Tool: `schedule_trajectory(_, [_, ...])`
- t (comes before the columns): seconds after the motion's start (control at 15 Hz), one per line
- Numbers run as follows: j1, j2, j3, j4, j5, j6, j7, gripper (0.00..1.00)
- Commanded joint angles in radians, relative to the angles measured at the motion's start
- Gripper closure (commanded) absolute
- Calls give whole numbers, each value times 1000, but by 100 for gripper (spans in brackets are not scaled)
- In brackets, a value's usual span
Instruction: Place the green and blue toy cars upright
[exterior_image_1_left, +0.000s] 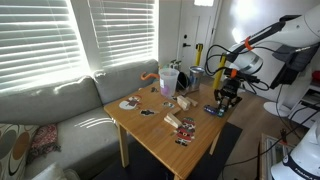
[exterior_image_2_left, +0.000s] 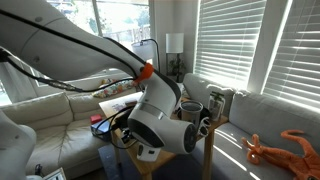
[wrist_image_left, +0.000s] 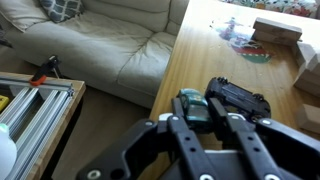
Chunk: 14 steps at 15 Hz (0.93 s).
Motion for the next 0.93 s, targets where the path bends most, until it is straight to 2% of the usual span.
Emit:
schedule_trajectory(0.0, [1, -43, 7, -29, 25, 36, 28, 92])
schedule_trajectory(0.53, [0, -68, 18, -67, 35, 62, 130, 92])
schedule_trajectory(0.6, [-2, -74, 17, -71, 35, 64, 143, 56])
schedule_trajectory(0.67, [-4, -81, 17, -73, 34, 64, 152, 43])
schedule_trajectory(0.87, [-6, -102, 17, -82, 24, 78, 182, 24])
